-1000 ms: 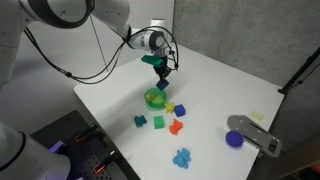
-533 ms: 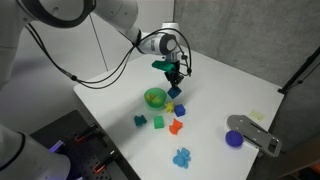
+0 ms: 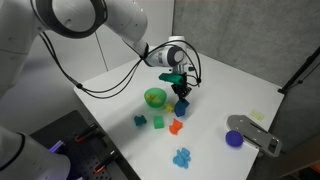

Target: Move the green bowl forwards then remove the blue block from the bowl and place it on top of the blue block on the table.

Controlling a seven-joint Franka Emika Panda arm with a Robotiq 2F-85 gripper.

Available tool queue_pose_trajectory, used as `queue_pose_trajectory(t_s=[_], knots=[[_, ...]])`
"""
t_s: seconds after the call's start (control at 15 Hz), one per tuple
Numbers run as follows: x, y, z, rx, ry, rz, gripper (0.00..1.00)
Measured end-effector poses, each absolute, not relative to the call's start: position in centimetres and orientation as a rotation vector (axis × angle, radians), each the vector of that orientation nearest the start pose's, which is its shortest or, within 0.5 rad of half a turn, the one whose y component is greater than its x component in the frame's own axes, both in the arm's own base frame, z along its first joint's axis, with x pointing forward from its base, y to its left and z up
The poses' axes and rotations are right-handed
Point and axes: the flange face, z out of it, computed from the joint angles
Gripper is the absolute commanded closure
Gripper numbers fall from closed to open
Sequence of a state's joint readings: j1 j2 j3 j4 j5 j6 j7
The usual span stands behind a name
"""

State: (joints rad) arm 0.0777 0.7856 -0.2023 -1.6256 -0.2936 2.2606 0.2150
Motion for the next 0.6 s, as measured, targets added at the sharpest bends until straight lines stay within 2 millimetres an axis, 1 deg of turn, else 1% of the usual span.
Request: queue_pose_trajectory(t_s=[0.27, 0.53, 0.6], knots=[[67.6, -7.2, 14.8, -3.553, 0.088, 0.215, 0.95], [68.3, -5.8, 14.4, -3.578, 0.037, 0.186, 0.94], [68.3, -5.4, 14.2, -3.580, 0.026, 0.184, 0.59]])
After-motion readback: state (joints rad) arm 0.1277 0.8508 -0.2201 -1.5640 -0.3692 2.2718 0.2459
